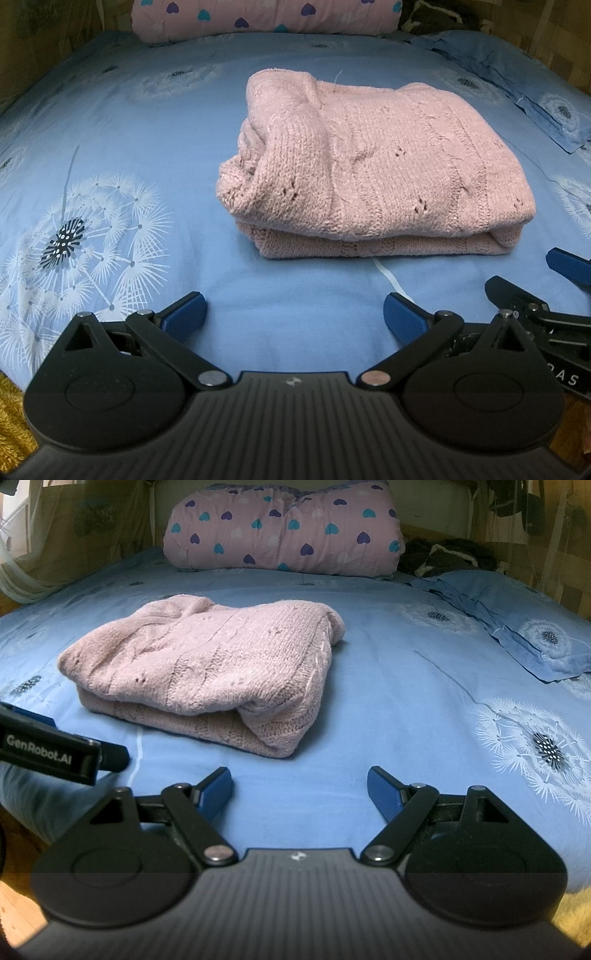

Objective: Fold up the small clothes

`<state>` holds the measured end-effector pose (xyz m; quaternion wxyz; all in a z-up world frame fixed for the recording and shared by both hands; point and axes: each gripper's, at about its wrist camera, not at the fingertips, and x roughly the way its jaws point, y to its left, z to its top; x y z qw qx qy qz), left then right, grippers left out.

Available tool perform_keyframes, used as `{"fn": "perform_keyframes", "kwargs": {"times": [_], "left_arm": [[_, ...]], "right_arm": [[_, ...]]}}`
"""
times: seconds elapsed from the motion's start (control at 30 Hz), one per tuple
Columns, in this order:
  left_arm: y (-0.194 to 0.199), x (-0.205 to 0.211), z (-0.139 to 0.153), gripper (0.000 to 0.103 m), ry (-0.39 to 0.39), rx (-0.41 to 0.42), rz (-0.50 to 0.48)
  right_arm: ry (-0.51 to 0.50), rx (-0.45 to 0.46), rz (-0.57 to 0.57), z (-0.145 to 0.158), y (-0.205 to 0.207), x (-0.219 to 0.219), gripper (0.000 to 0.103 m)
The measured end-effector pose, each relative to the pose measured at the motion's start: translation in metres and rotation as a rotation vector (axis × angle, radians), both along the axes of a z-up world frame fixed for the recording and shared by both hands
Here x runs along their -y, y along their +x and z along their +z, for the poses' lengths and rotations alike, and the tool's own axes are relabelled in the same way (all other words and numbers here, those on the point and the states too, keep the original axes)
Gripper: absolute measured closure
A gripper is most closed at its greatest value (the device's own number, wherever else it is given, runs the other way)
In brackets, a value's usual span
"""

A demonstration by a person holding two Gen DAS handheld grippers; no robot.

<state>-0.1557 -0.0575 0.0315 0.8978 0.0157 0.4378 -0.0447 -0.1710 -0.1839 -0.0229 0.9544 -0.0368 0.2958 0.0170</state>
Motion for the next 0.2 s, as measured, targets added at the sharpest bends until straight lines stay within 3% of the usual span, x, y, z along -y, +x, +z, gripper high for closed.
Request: {"fn": "perform_keyframes", "kwargs": {"times": [0.2], "left_arm": [[0.0004, -0.0004, 0.0000, 0.000, 0.001, -0.001, 0.001]], "right_arm": [[0.000, 0.000, 0.000, 0.0000, 0.0000, -0.0001, 0.021]]}}
